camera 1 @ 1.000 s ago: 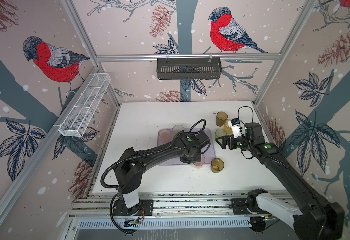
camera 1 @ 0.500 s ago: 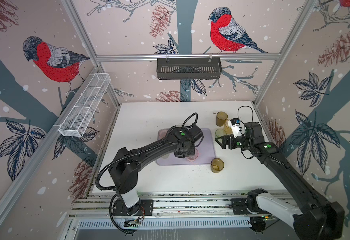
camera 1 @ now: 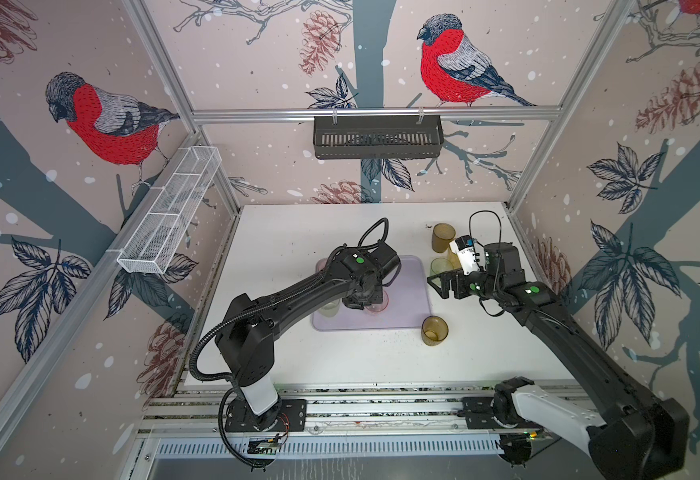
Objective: Place the glasses into the tray
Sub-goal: 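Lift the pink cup with the left gripper and carry it over the tray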
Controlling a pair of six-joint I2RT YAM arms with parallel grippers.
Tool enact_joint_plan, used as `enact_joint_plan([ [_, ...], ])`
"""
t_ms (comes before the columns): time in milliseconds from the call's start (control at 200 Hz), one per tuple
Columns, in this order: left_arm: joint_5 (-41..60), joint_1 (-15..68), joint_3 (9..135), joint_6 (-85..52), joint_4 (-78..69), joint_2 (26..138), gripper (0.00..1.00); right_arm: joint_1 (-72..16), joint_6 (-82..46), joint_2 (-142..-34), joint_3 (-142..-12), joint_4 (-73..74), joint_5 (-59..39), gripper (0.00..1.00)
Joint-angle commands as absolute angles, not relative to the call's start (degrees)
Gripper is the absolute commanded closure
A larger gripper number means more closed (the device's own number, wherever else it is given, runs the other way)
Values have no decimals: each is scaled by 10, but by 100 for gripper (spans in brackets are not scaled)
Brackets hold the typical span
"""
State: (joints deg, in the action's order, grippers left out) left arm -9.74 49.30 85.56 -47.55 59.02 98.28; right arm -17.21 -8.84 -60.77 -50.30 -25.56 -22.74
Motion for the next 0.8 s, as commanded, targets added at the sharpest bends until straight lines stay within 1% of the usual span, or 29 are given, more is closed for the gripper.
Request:
enact_joint_plan([
  [0, -119, 486, 859, -464, 604, 983, 100, -176, -80, -610, -508, -247, -222, 0],
  [330, -123, 462, 858, -454, 599, 977, 100, -191, -77, -607, -503, -244, -221, 0],
  [795, -117, 418, 828, -431, 558, 971, 100, -236, -87, -610, -500, -219, -222, 1],
])
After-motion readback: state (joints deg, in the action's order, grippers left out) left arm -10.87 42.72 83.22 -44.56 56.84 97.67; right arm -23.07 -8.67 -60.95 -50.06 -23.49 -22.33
